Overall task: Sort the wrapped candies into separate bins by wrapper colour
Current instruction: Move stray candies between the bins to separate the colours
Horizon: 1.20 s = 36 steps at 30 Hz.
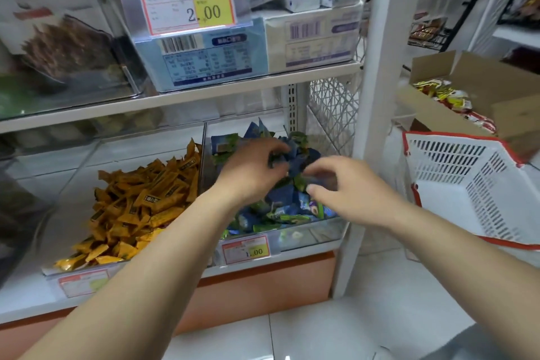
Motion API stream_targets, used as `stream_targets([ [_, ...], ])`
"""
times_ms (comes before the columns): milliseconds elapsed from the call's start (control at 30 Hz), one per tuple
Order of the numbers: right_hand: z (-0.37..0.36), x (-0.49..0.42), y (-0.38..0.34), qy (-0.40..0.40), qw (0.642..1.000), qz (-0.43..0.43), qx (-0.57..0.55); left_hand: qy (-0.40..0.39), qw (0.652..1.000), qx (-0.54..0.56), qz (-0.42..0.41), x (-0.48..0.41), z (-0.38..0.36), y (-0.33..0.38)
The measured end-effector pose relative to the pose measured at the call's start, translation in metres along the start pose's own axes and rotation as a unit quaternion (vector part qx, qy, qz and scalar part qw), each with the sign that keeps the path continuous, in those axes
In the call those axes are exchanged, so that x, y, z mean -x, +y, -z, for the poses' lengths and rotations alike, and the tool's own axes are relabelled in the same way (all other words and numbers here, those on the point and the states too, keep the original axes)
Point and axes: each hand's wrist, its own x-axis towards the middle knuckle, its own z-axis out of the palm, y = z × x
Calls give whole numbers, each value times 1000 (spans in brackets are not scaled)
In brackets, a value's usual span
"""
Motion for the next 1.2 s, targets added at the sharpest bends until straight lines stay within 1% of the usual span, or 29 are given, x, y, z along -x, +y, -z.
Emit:
stream_targets([
  [67, 3, 18, 2, -6, 1000, -4, 2, -56, 997, -18, -39, -13, -14, 7],
  [100, 2, 27, 2, -3, 1000, -8, 6, -97, 994, -26, -52, -15, -20, 8],
  [167, 2, 45, 5, 23, 999, -26, 16, -190, 978, -54, -67, -12, -34, 7],
  [200, 4, 51, 9, 46, 998, -40, 24, -214, 970, -79, -83, -9, -40, 3],
  [233, 6, 57, 13, 75, 995, -58, 29, -216, 966, -102, -99, -5, -43, -1],
  [300, 11, 64, 23, 144, 984, -101, 19, -191, 966, -127, -116, 0, -39, -9],
  [367, 15, 67, 32, 207, 969, -137, -20, -179, 966, -137, -124, 3, -27, -12],
  [400, 16, 67, 34, 218, 963, -150, -45, -179, 966, -140, -123, 4, -20, -13],
  [533, 15, 55, 32, 179, 960, -166, -136, -193, 965, -155, -88, 10, 3, -15],
  [633, 7, 45, 29, 153, 969, -146, -125, -179, 955, -221, -80, 8, 16, -15],
  [700, 1, 40, 29, 147, 971, -152, -109, -182, 946, -264, -40, 4, 24, -13],
  [767, -5, 36, 32, 138, 971, -163, -103, -215, 923, -318, 12, -2, 29, -8],
  [800, -6, 35, 34, 135, 972, -167, -97, -235, 906, -351, 30, -6, 29, -5],
  [867, -7, 32, 40, 139, 973, -167, -81, -264, 874, -406, 46, -15, 25, 5],
  [900, -6, 31, 43, 140, 974, -164, -76, -261, 873, -410, 44, -19, 20, 12],
  [933, -6, 31, 46, 137, 975, -159, -75, -238, 887, -396, 27, -23, 15, 18],
  [967, -5, 31, 48, 133, 976, -153, -76, -197, 909, -368, -1, -26, 8, 23],
  [1000, -6, 31, 50, 130, 977, -148, -79, -146, 932, -328, -43, -28, -1, 27],
  [1033, -6, 32, 52, 130, 978, -144, -78, -114, 949, -280, -88, -28, -10, 30],
  [1067, -6, 31, 53, 131, 979, -140, -74, -122, 956, -239, -119, -28, -19, 30],
  [1100, -7, 31, 54, 134, 979, -137, -69, -156, 956, -210, -134, -27, -26, 28],
  [1167, -8, 31, 56, 137, 980, -131, -59, -224, 949, -190, -110, -24, -36, 17],
  [1200, -8, 30, 57, 137, 981, -129, -54, -225, 951, -189, -96, -23, -35, 11],
])
